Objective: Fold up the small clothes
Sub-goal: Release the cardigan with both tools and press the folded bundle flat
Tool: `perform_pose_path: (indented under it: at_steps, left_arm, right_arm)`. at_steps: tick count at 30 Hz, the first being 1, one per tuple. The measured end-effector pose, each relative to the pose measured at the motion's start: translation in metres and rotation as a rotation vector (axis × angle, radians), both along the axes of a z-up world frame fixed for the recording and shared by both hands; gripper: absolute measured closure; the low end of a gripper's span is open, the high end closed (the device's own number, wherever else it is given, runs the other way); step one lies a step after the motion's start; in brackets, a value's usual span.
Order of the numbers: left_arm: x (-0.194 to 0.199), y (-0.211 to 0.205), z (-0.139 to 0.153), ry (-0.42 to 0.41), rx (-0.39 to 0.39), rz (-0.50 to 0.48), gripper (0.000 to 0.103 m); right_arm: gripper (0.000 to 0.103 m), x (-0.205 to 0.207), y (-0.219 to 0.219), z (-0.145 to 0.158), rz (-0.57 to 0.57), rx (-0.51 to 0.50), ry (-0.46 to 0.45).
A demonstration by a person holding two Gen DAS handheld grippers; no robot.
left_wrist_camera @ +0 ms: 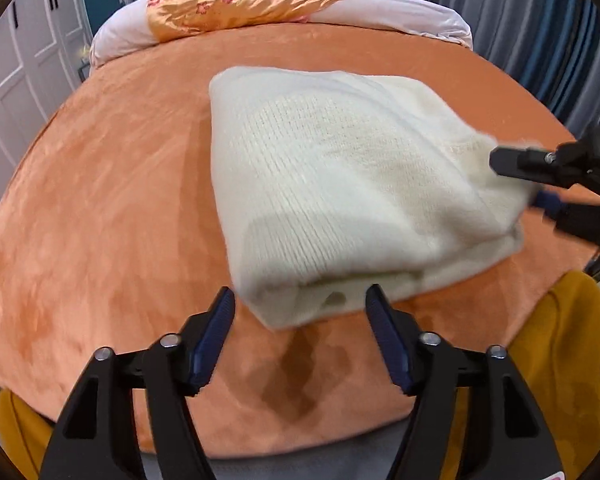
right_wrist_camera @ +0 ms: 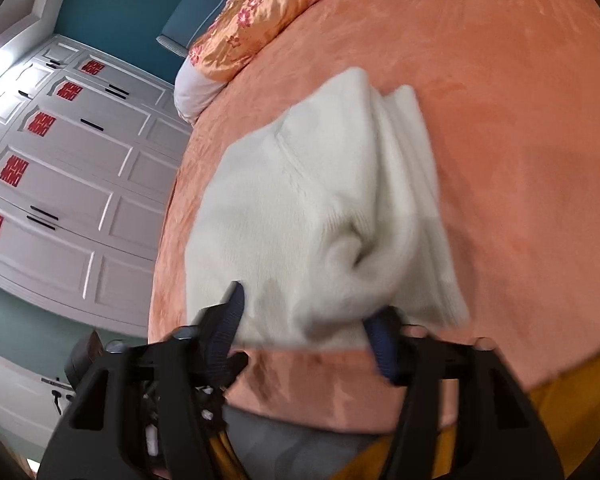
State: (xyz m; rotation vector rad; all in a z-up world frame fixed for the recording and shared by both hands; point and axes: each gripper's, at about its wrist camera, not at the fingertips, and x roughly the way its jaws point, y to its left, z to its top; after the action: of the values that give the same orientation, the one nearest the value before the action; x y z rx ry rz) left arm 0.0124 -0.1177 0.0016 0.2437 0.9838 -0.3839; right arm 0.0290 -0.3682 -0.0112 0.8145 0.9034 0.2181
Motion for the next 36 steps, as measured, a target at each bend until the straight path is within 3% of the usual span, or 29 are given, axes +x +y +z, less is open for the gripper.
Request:
perform_pose_path:
  at_steps: [1,2,5,6,7,9,11,13,15,20,23,26,28,32,36]
  left_arm:
    - [0.007,0.001,-0.001,0.012,0.012,0.018,0.078]
    - [0.009,0.006,0.000,0.018,0.009,0.033,0.087]
    - [0.018,0.027,0.006,0.032,-0.028,0.068,0.089]
    - [0.017,0.030,0.007,0.031,-0.032,0.061,0.089]
    - [0.016,0.029,0.006,0.034,-0.028,0.059,0.090]
    - [0.016,0.025,-0.003,0.046,0.007,0.078,0.091]
    - [0.018,0.031,-0.013,0.073,0.014,0.098,0.091]
    - [0.018,0.034,-0.018,0.081,0.016,0.106,0.091]
    - [0.013,0.035,-0.018,0.078,0.022,0.101,0.091]
    - [0.005,0.041,-0.005,0.091,-0.019,0.098,0.092]
    - [-0.009,0.054,0.014,0.041,-0.018,0.097,0.091]
    - [-0.017,0.067,0.028,-0.016,0.012,0.125,0.091]
    - [-0.017,0.073,0.033,-0.010,0.001,0.145,0.091]
    - [-0.010,0.067,0.052,-0.005,-0.088,0.135,0.091]
    - [0.002,0.028,0.073,-0.056,-0.142,0.062,0.090]
  right_arm:
    - [0.093,-0.003,-0.001,0.012,-0.005,-0.019,-0.033]
    - [0.093,-0.009,-0.004,0.023,-0.016,-0.016,-0.077]
    - [0.094,-0.035,-0.025,0.058,-0.060,0.102,-0.230]
    - [0.094,-0.040,-0.028,0.058,-0.076,0.093,-0.236]
    - [0.094,-0.042,-0.028,0.053,-0.084,0.059,-0.217]
    - [0.095,-0.040,-0.027,0.016,-0.098,-0.007,-0.092]
    - [0.095,-0.037,-0.026,-0.032,-0.098,-0.012,0.042]
    - [0.094,-0.045,-0.025,-0.064,-0.117,0.045,0.096]
    - [0.094,-0.048,-0.028,-0.066,-0.140,0.090,0.080]
    - [0.086,-0.047,-0.032,-0.057,-0.124,0.070,0.074]
    - [0.080,-0.062,-0.038,-0.041,-0.141,0.029,0.066]
    - [0.080,-0.081,-0.035,-0.018,-0.178,-0.099,0.040]
    - [0.080,-0.082,-0.019,0.005,-0.148,-0.185,-0.012]
    - [0.082,-0.060,0.021,0.042,-0.062,-0.324,-0.108]
    - [0.087,-0.018,0.032,0.035,-0.031,-0.417,-0.093]
